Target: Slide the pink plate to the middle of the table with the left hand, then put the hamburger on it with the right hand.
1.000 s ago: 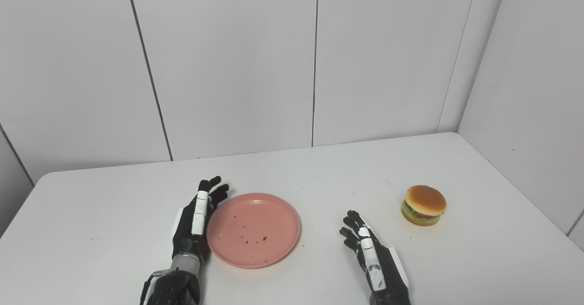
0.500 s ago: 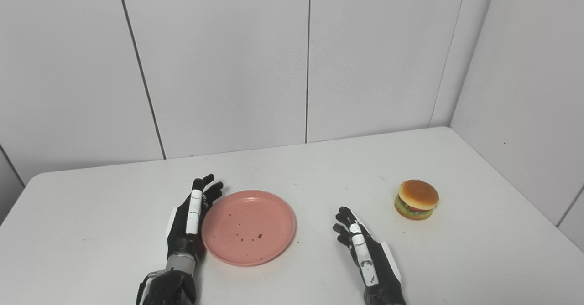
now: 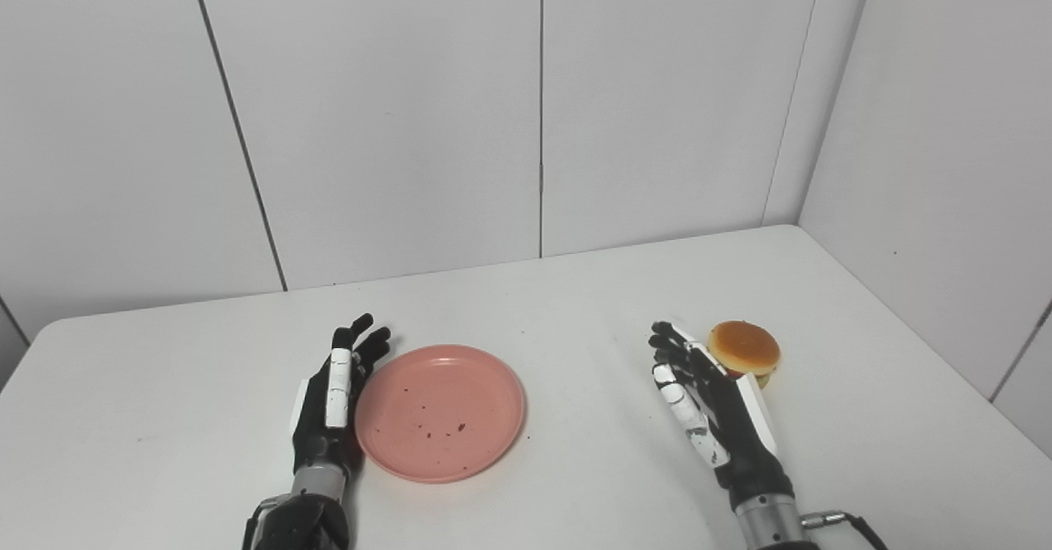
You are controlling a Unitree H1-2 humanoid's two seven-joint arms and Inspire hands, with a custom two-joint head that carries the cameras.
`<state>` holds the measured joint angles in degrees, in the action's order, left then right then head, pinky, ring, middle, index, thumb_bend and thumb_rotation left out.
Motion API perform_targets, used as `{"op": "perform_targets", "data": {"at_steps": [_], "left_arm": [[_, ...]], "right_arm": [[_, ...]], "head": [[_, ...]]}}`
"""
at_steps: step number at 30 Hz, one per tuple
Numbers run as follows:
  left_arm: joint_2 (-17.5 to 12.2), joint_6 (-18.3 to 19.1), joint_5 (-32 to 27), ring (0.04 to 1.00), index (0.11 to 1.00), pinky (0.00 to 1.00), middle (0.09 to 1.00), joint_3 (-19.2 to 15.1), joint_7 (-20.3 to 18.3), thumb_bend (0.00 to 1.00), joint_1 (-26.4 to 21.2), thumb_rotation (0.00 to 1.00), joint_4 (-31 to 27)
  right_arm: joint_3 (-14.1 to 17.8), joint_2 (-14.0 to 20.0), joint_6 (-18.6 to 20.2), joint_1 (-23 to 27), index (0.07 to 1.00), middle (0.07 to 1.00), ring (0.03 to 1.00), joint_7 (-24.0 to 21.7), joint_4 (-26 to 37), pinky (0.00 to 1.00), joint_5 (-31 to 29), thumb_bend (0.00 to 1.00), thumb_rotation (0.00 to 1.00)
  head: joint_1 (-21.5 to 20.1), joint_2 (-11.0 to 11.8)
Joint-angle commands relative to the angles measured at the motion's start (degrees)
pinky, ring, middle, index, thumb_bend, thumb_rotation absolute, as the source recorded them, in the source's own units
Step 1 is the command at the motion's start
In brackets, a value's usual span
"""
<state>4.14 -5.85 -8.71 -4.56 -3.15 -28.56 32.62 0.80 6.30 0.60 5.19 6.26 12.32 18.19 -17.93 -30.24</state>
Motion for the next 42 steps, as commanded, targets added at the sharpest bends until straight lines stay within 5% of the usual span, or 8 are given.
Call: {"op": "perform_targets", "data": {"at_steps": [1, 9, 13, 19, 22, 27, 42], "left_arm": [[0.0, -0.5, -0.5, 0.871, 0.838, 1.0, 0.828, 0.0, -0.3, 0.97, -1.6, 0.92, 0.3], [0.2, -0.9, -0.5, 0.865, 0.837, 1.0, 0.819, -0.3, -0.1, 0.98, -2.0, 0.91, 1.4], [0.6, -0.3, -0.8, 0.857, 0.831, 0.97, 0.815, -0.5, 0.1, 0.97, -2.0, 0.92, 1.1], [1.1, 1.5, -2.0, 0.862, 0.831, 0.96, 0.818, -0.9, 0.2, 0.96, -1.9, 0.93, 0.1], [1.1, 1.8, -2.0, 0.862, 0.835, 0.96, 0.82, -1.0, 0.2, 0.95, -1.9, 0.93, 0.0], [1.1, 1.9, -2.0, 0.863, 0.831, 0.97, 0.814, -1.0, 0.2, 0.97, -1.9, 0.93, 0.1], [1.2, 2.0, -2.0, 0.862, 0.839, 0.99, 0.812, -0.9, 0.0, 0.99, -1.9, 0.91, 0.3]], "right_arm": [[-0.3, 0.7, 0.1, 2.8, 0.847, 0.832, 0.822, -0.2, 2.8, 0.76, 2.1, 0.73, 1.0], [-1.4, 7.5, 3.4, 8.4, 0.832, 0.836, 0.714, -3.3, 4.9, 0.59, 14.7, 0.79, 1.0], [-2.2, 11.0, 3.2, 10.0, 0.794, 0.818, 0.795, -3.0, 3.7, 0.67, 21.5, 0.75, 0.99], [-1.6, 15.0, 3.1, 12.2, 0.759, 0.79, 0.787, -0.8, -0.2, 0.83, 29.0, 0.75, 1.0], [-1.5, 17.0, 3.5, 13.3, 0.745, 0.781, 0.783, -0.1, -2.7, 0.83, 32.5, 0.73, 0.99], [-1.5, 19.7, 3.8, 14.7, 0.724, 0.763, 0.76, 0.3, -7.0, 0.73, 35.3, 0.73, 0.99], [-3.6, 23.8, 2.4, 18.1, 0.693, 0.727, 0.715, 4.3, -22.0, 0.7, 35.1, 0.74, 0.97]], "head": [[0.1, 0.0], [0.2, 0.4], [0.3, 0.6], [0.3, 0.6], [0.6, 0.4], [0.8, 0.5], [1.3, 0.5]]}}
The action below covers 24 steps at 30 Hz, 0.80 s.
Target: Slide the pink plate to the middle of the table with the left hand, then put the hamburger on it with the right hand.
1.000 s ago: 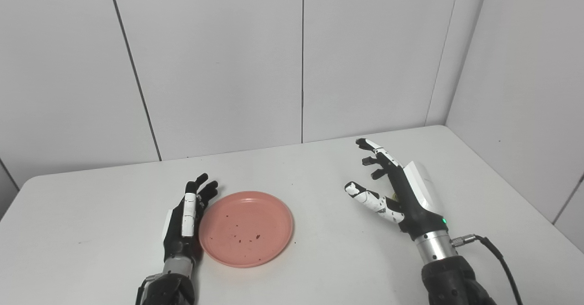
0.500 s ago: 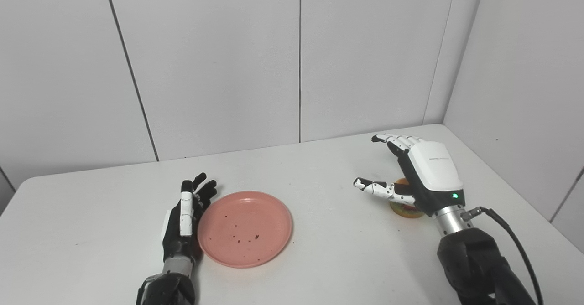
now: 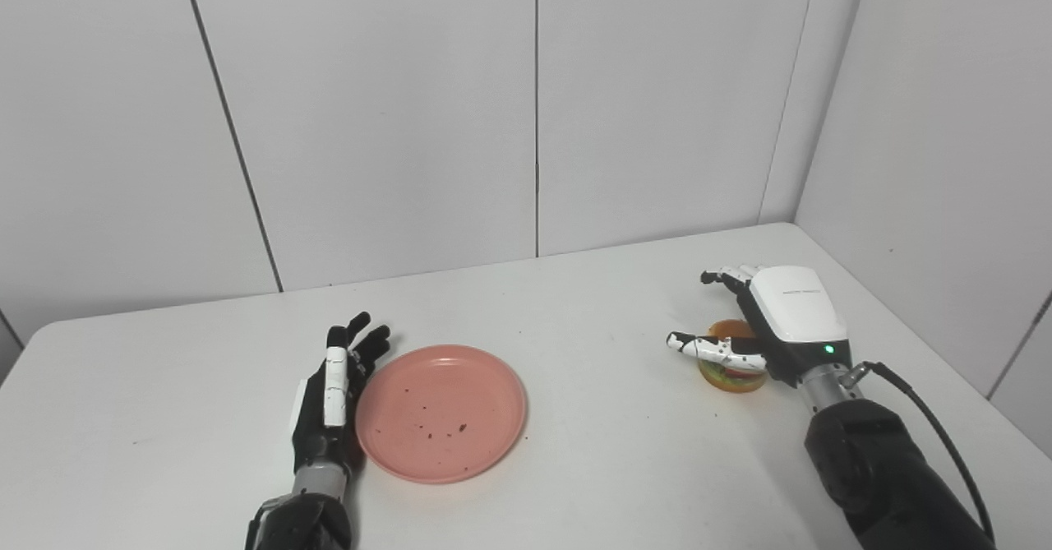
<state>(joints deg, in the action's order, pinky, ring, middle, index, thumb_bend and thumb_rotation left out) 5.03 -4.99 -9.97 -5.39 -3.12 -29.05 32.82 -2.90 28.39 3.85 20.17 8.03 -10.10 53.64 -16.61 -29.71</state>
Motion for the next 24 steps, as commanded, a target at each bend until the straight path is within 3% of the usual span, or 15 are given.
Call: {"op": "perform_targets", "data": {"at_steps": [1, 19, 24], "left_arm": [[0.2, 1.0, -0.6, 0.863, 0.838, 0.99, 0.813, 0.0, 0.0, 0.99, -1.4, 0.91, 0.1], [0.1, 1.7, -0.2, 0.868, 0.831, 1.0, 0.801, 0.3, 0.1, 0.98, -1.4, 0.92, -0.3], [0.1, 2.1, 0.0, 0.873, 0.837, 1.0, 0.804, 0.5, 0.2, 0.98, -1.3, 0.92, -0.6]], "right_arm": [[-0.1, 1.8, -1.2, 3.3, 0.692, 0.726, 0.713, 3.0, -0.5, 0.7, -0.5, 0.74, 0.97], [-5.8, 1.7, -3.9, 7.0, 0.689, 0.719, 0.696, 9.1, -16.6, 0.65, -4.7, 0.7, 0.89], [-7.6, 1.8, -5.6, 7.4, 0.686, 0.716, 0.689, 11.2, -19.9, 0.62, -5.2, 0.71, 0.93]], "head": [[0.0, -0.1], [1.2, -0.5], [1.4, -0.7]]}}
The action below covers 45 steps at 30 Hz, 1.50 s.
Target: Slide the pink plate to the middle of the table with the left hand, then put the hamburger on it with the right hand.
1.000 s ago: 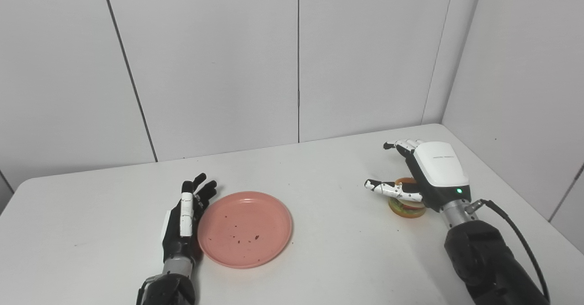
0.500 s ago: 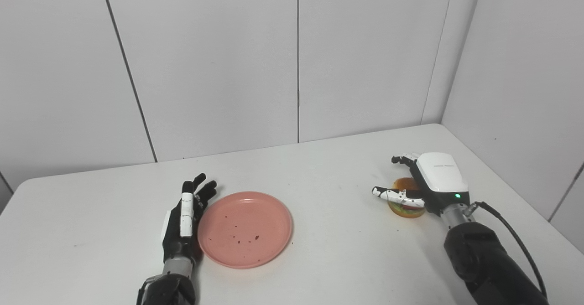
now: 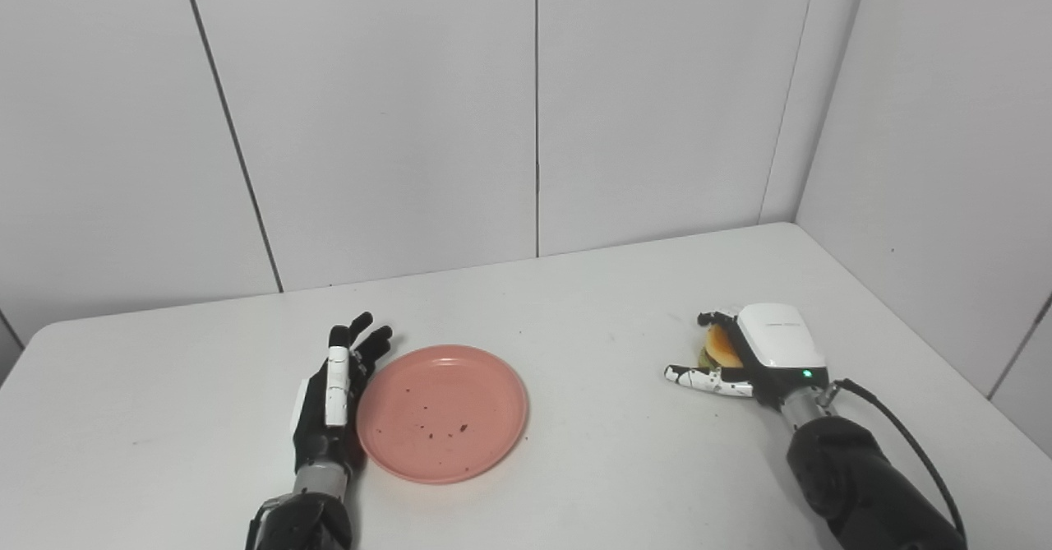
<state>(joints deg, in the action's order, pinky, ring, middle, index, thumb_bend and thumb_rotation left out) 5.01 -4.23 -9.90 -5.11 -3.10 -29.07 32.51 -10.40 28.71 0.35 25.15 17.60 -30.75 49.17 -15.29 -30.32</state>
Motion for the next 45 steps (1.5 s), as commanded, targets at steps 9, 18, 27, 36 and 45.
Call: {"op": "perform_targets", "data": {"at_steps": [9, 18, 27, 36, 45], "left_arm": [[0.0, 1.6, 0.3, 0.878, 0.843, 1.0, 0.807, 0.7, 0.2, 0.99, -1.1, 0.93, -0.6], [0.1, 2.6, 0.3, 0.868, 0.838, 1.0, 0.796, 1.0, 0.3, 0.97, -0.8, 0.94, -1.7], [0.4, 3.1, 0.4, 0.867, 0.849, 1.0, 0.799, 1.2, 0.3, 0.98, -0.5, 0.94, -2.4], [0.9, 3.3, 0.2, 0.868, 0.851, 1.0, 0.801, 1.2, 0.4, 0.99, -0.4, 0.93, -2.6], [1.3, 2.6, 0.5, 0.866, 0.853, 1.0, 0.812, 1.5, 0.7, 0.97, -0.4, 0.94, -2.5]], "right_arm": [[-2.2, 1.6, -1.1, 1.9, 0.594, 0.699, 0.683, 0.8, 0.2, 0.55, -1.7, 0.7, 0.92], [-1.8, 1.5, -2.2, 2.0, 0.463, 0.593, 0.537, 1.7, -0.9, 0.44, -5.7, 0.66, 0.82], [-3.0, 2.7, -1.1, 2.1, 0.472, 0.547, 0.471, 2.2, -0.4, 0.37, -4.9, 0.65, 0.69], [-3.5, 4.7, -0.2, 2.5, 0.506, 0.578, 0.529, -1.3, 3.0, 0.45, -4.5, 0.66, 0.72], [-1.2, 5.6, -0.9, 3.3, 0.501, 0.501, 0.422, -4.7, 12.9, 0.37, -4.9, 0.63, 0.66]], "head": [[0.4, -0.2], [0.6, -0.5], [0.9, -0.7], [1.6, -0.7], [2.7, -0.4]]}}
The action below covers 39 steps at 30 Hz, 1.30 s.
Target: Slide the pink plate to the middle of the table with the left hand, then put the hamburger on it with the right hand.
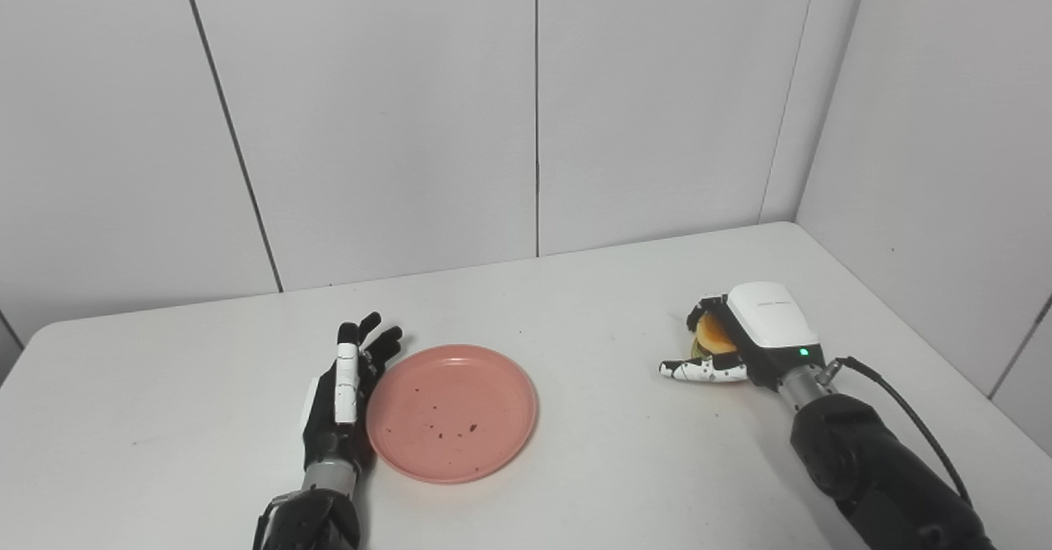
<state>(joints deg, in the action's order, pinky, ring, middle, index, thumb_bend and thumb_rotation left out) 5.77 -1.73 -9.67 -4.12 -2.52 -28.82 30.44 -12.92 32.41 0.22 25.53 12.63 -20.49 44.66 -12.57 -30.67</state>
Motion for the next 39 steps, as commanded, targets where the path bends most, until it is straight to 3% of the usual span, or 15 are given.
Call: {"op": "perform_targets", "data": {"at_steps": [1, 7, 13, 16, 18, 28, 39], "left_arm": [[0.6, 0.0, 0.3, 0.868, 0.854, 1.0, 0.815, 0.5, 0.1, 0.97, -0.7, 0.94, -0.4], [0.8, 0.2, 0.9, 0.86, 0.849, 0.97, 0.812, 0.8, 0.7, 0.97, -0.4, 0.95, -0.9], [1.1, 0.1, 1.1, 0.863, 0.848, 0.97, 0.82, 0.9, 0.9, 0.96, -0.3, 0.95, -1.0], [1.4, 0.2, 1.8, 0.857, 0.847, 0.95, 0.816, 1.2, 1.3, 0.96, -0.1, 0.95, -1.3], [1.7, 0.1, 2.3, 0.851, 0.848, 0.95, 0.814, 1.5, 1.6, 0.95, 0.0, 0.96, -1.4], [3.2, -0.5, 3.5, 0.845, 0.839, 1.0, 0.789, 2.7, 3.2, 0.95, -0.4, 0.97, -0.8], [4.1, -1.5, 3.5, 0.843, 0.836, 1.0, 0.773, 2.5, 4.1, 0.93, -0.9, 0.95, 0.3]], "right_arm": [[1.5, 1.9, -0.6, 3.0, 0.499, 0.509, 0.432, -0.2, 3.5, 0.38, -0.3, 0.63, 0.68], [2.0, 0.3, 2.0, 4.6, 0.495, 0.527, 0.459, -4.8, 11.4, 0.39, 0.9, 0.64, 0.69], [1.9, -2.2, 2.1, 6.2, 0.492, 0.507, 0.443, -7.4, 15.6, 0.37, 1.4, 0.62, 0.64], [1.6, -3.5, 1.1, 7.1, 0.49, 0.514, 0.45, -7.8, 16.4, 0.38, 1.6, 0.64, 0.7], [1.5, -4.4, 0.3, 7.5, 0.483, 0.496, 0.409, -7.6, 16.4, 0.34, 1.4, 0.64, 0.72], [-0.9, -7.9, -3.2, 11.0, 0.487, 0.474, 0.386, -6.0, 12.4, 0.31, 1.7, 0.66, 0.77], [-2.9, -12.9, -4.6, 14.4, 0.514, 0.489, 0.409, -5.6, 8.7, 0.35, 1.1, 0.69, 0.81]], "head": [[0.0, 0.0], [0.8, 0.2], [2.6, 0.4], [4.1, 0.6], [5.1, 0.7], [10.0, 0.5], [13.4, 0.3]]}}
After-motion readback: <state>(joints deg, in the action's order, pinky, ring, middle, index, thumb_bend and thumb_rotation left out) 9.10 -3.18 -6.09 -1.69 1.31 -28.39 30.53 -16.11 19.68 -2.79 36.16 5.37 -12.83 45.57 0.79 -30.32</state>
